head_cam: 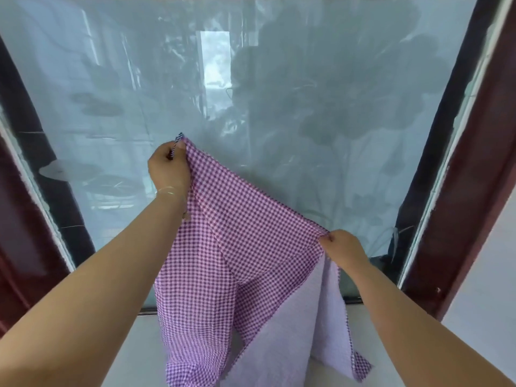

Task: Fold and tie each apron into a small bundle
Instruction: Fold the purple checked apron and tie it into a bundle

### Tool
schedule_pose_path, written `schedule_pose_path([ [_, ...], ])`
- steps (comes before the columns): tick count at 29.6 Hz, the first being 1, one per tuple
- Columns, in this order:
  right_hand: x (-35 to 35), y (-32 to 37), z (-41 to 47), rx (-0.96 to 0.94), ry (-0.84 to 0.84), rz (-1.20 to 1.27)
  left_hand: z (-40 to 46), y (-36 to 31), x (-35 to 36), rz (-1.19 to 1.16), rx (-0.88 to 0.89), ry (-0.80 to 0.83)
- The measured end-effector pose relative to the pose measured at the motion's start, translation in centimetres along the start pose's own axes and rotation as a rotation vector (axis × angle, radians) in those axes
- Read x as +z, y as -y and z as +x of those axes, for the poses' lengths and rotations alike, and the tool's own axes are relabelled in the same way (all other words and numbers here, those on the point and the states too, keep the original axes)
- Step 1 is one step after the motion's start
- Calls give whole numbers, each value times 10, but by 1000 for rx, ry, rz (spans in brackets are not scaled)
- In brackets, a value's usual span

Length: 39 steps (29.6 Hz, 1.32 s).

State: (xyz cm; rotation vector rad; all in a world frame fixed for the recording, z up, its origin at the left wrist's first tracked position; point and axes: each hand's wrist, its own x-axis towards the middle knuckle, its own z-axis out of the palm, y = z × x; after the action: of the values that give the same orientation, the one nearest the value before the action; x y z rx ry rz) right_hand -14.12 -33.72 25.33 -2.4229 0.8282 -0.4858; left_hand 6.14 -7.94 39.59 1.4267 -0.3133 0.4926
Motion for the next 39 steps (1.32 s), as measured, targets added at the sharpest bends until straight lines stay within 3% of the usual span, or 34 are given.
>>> schedule_pose_path([
  [2,-7,-8,3,-24,-23,43,1,21,-8,-11,-143,-35],
  [6,-3,-15,-4,-32,92,121,6,55,-25,66,-278,-66],
  [10,15,-13,-12,-24,160,126,12,65,-33,168,-252,-81],
  [20,1,-5,-21,204,511,635,10,82,-59,440,-334,-59],
  [24,0,2,-23,193,540,601,2,87,-66,569,-320,-103],
  [27,2,15,-26,163,506,496,-8,76,-63,688,-169,-59],
  [30,7,36,-31,68,484,470,-30,55,-41,614,47,233],
  [32,11,54,-36,-35,460,462,-62,39,-19,497,66,665],
  [34,17,72,-41,-134,449,457,-103,27,-1,596,111,1167],
  [35,18,79,-43,-162,446,455,-116,25,6,672,135,1334],
  [37,18,85,-45,-186,446,466,-125,25,11,755,147,1478],
  [39,14,84,-48,-167,440,549,-119,26,10,744,126,1511],
])
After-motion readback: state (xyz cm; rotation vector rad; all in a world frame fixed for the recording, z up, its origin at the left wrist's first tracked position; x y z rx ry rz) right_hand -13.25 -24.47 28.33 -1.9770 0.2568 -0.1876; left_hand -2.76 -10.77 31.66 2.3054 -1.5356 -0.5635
